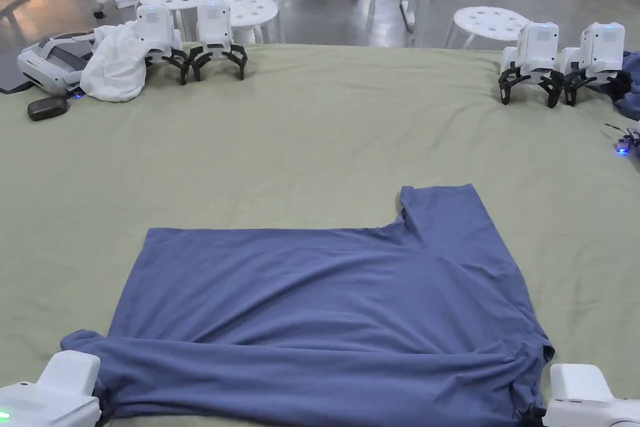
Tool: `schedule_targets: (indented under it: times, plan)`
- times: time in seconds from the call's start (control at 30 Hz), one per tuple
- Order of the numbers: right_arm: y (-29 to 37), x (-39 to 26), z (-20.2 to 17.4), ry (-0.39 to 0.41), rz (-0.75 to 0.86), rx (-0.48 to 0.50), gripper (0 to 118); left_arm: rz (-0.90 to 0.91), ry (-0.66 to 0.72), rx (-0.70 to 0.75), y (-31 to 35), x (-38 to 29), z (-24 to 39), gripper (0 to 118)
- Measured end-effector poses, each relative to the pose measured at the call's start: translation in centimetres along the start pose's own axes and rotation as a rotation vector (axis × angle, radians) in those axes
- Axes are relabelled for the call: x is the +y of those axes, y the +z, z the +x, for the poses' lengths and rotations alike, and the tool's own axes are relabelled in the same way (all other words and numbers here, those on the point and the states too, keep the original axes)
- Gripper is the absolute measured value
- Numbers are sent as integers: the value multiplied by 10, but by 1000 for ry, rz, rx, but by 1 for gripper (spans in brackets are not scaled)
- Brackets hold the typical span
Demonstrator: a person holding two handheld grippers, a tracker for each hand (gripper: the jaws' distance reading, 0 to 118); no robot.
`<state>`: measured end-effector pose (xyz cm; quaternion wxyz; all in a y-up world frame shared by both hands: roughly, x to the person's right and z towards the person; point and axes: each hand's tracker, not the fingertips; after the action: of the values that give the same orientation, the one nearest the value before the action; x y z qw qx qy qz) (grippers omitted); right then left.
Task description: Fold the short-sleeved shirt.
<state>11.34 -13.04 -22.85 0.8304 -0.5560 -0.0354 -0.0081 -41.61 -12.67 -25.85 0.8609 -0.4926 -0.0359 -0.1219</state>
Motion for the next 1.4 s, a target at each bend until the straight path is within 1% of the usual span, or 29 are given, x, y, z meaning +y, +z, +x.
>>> schedule_targets:
  times: [0.17, 0.33, 0.37, 0.43, 0.47, 0.5, 0.53, 0.57, 0.6, 0.63, 0.7, 0.73, 0.77, 0.8, 0.83, 0.87, 0.9, 0.93, 0.97, 1.0, 1.03, 1.1, 1.2, 1.3, 1.4]
  plan:
    - [-10, 1, 1, 12, -12, -7, 13, -17, 19, -23, -6, 0, -6, 0]
    - [0, -1, -1, 20, -4, -11, 16, -7, 0, -21, -2, 2, -2, 0]
    - [3, 0, 0, 22, 5, -13, 20, 6, 0, -16, 0, 3, -1, 6]
    - [16, 3, 4, -3, 41, -43, 50, 58, 30, 24, 9, 6, -1, 26]
    - [25, 7, 6, -18, 98, -54, 69, 93, 53, 35, 15, 10, -1, 42]
    - [34, 10, 8, -32, 146, -44, 92, 133, 87, 51, 21, 14, -2, 69]
    - [44, 15, 11, -46, 199, -40, 103, 177, 129, 49, 29, 19, -4, 83]
    - [57, 21, 12, -53, 263, -37, 105, 224, 176, 34, 40, 24, -4, 93]
    - [69, 26, 12, -58, 338, -42, 105, 271, 217, 25, 50, 31, -4, 96]
    - [79, 32, 12, -50, 400, -51, 105, 321, 251, 24, 59, 37, -4, 96]
    - [102, 42, 6, -9, 530, -78, 105, 430, 291, 45, 77, 50, -1, 96]
    - [110, 45, 2, 11, 576, -89, 105, 465, 285, 55, 84, 55, 1, 94]
    - [118, 49, -3, 39, 633, -93, 103, 512, 277, 70, 94, 62, 5, 87]
    - [126, 51, -9, 66, 688, -96, 91, 560, 273, 82, 102, 67, 9, 68]
    - [132, 53, -13, 93, 718, -98, 70, 587, 260, 81, 111, 71, 14, 44]
    - [137, 54, -19, 125, 752, -104, 41, 616, 247, 85, 117, 76, 19, 21]
    - [140, 56, -26, 133, 770, -120, 41, 639, 237, 95, 122, 80, 23, 21]
    - [142, 57, -32, 135, 785, -130, 30, 665, 226, 106, 125, 84, 28, 16]
    - [142, 57, -35, 125, 786, -121, 10, 694, 215, 124, 127, 85, 30, 8]
    - [143, 58, -38, 117, 807, -78, 4, 710, 202, 133, 128, 86, 33, 1]
    - [140, 60, -39, 111, 794, -46, 4, 695, 191, 137, 129, 89, 37, 0]
    - [136, 63, -48, 120, 786, -54, 4, 696, 182, 133, 125, 92, 40, 0]
    - [128, 69, -57, 159, 790, -73, 4, 692, 182, 100, 118, 96, 42, 0]
    - [120, 77, -60, 154, 781, -54, 4, 678, 160, 97, 106, 102, 43, 0]
    - [110, 88, -62, 153, 769, -54, 4, 639, 145, 97, 83, 114, 37, 0]
